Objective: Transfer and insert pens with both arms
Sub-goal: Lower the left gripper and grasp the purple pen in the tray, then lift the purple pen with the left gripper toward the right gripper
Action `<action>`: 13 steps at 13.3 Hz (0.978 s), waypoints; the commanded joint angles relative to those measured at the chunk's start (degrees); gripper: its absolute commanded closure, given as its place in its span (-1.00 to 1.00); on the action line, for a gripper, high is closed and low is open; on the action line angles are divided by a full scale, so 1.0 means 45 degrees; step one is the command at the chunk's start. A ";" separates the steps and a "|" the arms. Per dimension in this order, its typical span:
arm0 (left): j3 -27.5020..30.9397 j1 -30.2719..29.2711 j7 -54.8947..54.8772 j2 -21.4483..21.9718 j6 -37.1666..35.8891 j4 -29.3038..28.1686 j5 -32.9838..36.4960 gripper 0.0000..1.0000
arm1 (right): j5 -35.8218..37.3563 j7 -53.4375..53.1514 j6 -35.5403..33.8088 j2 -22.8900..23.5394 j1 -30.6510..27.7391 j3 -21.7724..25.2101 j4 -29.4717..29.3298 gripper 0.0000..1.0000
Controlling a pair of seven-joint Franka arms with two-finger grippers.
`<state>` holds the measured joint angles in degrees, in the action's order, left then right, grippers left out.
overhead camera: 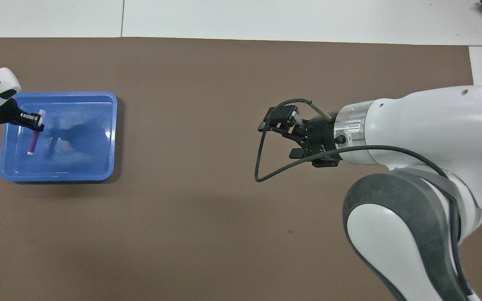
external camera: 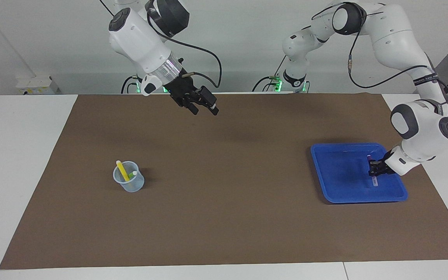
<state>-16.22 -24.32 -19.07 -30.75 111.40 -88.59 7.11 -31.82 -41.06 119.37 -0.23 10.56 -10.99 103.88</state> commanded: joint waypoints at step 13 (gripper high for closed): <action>-0.0047 0.1733 1.0383 0.2358 -0.3661 -0.1229 -0.3179 1.00 | -0.0584 -0.1284 0.0954 -0.0126 0.0289 -0.0058 0.0255 -1.00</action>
<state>-17.16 -16.93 22.97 -23.18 95.92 -90.69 -4.51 -32.88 -45.94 122.28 -0.22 12.02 -11.00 104.01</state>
